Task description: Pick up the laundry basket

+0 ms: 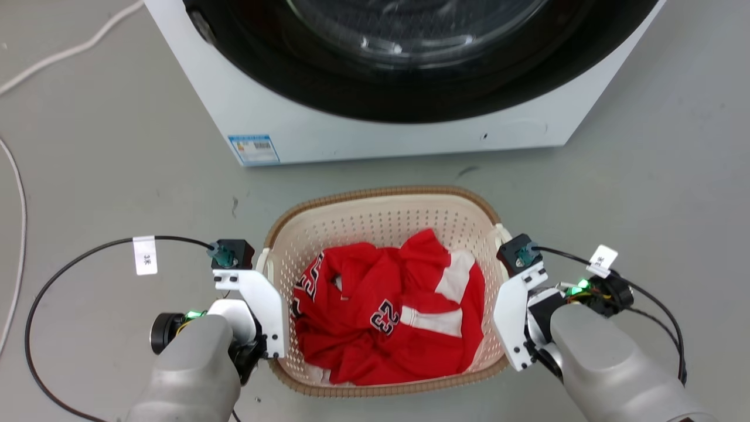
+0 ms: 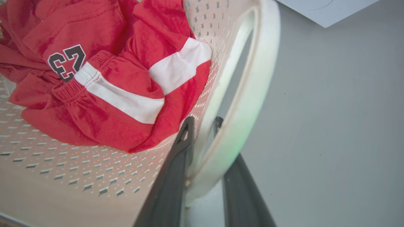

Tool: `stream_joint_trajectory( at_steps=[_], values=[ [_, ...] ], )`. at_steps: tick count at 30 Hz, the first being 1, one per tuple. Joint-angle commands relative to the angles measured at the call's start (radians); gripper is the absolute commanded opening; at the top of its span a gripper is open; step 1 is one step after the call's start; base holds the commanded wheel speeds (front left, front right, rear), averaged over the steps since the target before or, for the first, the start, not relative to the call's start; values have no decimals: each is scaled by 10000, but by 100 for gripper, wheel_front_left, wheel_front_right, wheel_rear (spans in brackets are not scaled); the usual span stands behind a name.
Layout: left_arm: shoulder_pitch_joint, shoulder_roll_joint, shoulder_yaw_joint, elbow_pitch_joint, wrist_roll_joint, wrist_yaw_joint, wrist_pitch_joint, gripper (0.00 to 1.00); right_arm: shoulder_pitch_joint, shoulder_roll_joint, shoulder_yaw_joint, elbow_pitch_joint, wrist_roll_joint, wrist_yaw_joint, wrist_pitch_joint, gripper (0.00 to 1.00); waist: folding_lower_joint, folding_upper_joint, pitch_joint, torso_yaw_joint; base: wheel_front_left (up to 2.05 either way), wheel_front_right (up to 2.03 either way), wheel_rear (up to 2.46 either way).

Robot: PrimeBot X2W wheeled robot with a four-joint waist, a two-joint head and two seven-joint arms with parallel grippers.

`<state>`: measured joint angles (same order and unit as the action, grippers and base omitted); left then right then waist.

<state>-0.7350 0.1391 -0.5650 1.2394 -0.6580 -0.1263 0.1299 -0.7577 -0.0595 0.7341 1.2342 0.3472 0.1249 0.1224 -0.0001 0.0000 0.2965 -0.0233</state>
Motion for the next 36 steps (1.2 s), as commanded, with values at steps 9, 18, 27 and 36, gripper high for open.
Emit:
stream_joint_trajectory(
  at_steps=[9,18,27,36],
  values=[
    [523,37,-523,-194,-534,-71,294,0,524,98,1202,-114,1182,110,362,0,1,0,-1265,-219,0,0,0],
    [1115,66,-919,-92,-961,-71,415,0,987,-107,2156,-162,2111,110,535,0,1,0,-2253,-270,0,0,0],
    [1442,127,-1211,-32,-1318,-71,501,0,1258,-182,2920,-209,2906,109,652,0,1,0,-2810,-239,0,0,0],
    [1550,158,-1414,29,-1634,-69,445,0,1403,-259,3513,-154,3547,109,626,0,1,0,-2998,-272,0,0,0]
  ],
)
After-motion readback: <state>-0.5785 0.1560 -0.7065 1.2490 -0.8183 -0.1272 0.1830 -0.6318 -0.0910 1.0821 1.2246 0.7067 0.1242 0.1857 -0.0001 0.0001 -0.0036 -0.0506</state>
